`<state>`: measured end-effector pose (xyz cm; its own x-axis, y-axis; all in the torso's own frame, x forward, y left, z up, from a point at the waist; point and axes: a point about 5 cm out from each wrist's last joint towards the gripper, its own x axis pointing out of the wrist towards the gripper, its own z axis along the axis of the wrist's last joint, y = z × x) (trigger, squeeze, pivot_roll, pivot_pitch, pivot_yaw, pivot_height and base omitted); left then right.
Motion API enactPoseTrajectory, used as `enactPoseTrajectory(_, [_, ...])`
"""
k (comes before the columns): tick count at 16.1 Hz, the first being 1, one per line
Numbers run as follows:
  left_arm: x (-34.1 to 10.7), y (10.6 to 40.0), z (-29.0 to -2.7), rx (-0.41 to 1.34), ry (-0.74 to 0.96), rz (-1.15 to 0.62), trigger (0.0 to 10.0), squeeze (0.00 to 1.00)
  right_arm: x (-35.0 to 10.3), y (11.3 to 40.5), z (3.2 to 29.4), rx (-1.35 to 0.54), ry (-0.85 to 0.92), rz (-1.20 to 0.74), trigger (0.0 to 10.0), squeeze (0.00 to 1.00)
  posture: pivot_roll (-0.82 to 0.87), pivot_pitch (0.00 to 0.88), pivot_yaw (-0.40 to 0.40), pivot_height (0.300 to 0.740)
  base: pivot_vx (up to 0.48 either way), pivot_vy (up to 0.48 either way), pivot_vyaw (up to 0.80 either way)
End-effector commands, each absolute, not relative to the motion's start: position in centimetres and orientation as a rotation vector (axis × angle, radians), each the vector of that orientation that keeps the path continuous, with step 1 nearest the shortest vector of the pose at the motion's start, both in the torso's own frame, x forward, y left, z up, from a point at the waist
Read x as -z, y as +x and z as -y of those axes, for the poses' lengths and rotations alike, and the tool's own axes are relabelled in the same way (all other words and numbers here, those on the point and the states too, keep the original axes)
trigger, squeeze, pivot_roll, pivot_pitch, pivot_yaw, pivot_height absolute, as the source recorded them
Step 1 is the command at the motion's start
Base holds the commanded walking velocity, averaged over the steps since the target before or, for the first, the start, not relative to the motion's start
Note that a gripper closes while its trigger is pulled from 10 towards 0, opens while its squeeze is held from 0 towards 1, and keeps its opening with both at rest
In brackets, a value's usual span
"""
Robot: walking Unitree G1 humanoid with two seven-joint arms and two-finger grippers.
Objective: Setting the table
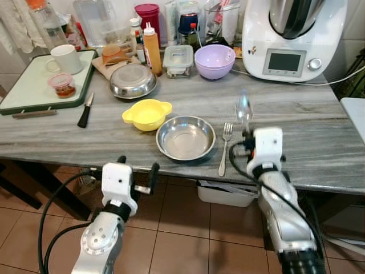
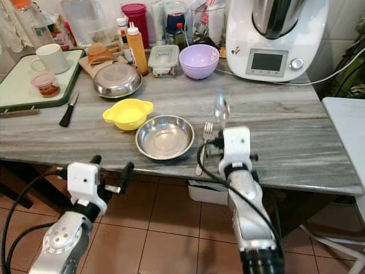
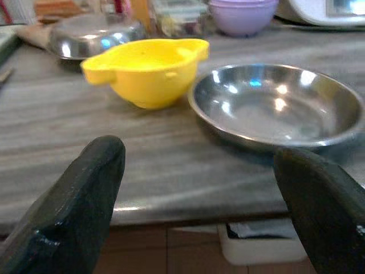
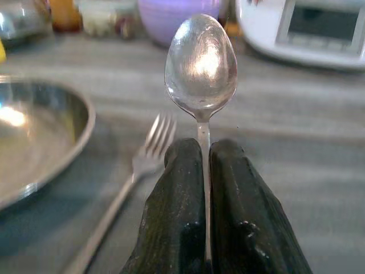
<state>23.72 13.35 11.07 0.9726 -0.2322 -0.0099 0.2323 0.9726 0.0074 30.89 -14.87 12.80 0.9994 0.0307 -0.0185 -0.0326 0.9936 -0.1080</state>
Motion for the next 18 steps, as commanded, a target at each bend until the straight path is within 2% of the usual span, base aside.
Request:
enactPoseTrajectory(1, [-11.3,23.5,-13.1,0.270,0.026,-0.004,10.0,0.00,-12.6,30.6,14.6,-0.037,-0.097,-0.040,10.0,0.00,-0.04,0.114,0.083,0.740,0.000,0.000,0.00])
enactPoseTrajectory(5, [-11.3,22.9,-12.8,0.340,0.034,-0.012,10.0,0.00,-11.2,30.3,14.8,-0.013,-0.053,-0.128,10.0,0.00,-0.04,0.117,0.085,0.740,0.000,0.000,0.00])
enactPoseTrajectory(9, [-11.7,22.4,-12.7,0.448,0.034,-0.004,10.0,0.00,-11.3,31.3,15.3,0.022,-0.017,-0.156,10.0,0.00,-0.04,0.119,0.083,0.740,0.000,0.000,0.00])
enactPoseTrajectory(14, [-11.7,22.1,-13.3,0.489,0.056,-0.018,10.0,0.00,-10.9,31.9,14.9,0.014,0.017,-0.202,10.0,0.00,-0.04,0.125,0.081,0.740,0.000,0.000,0.00])
enactPoseTrajectory(18, [-11.8,21.6,-12.8,0.516,0.043,-0.024,10.0,0.00,-9.9,31.4,14.1,-0.010,0.035,-0.251,10.0,0.00,-0.03,0.129,0.082,0.740,0.000,0.000,0.00])
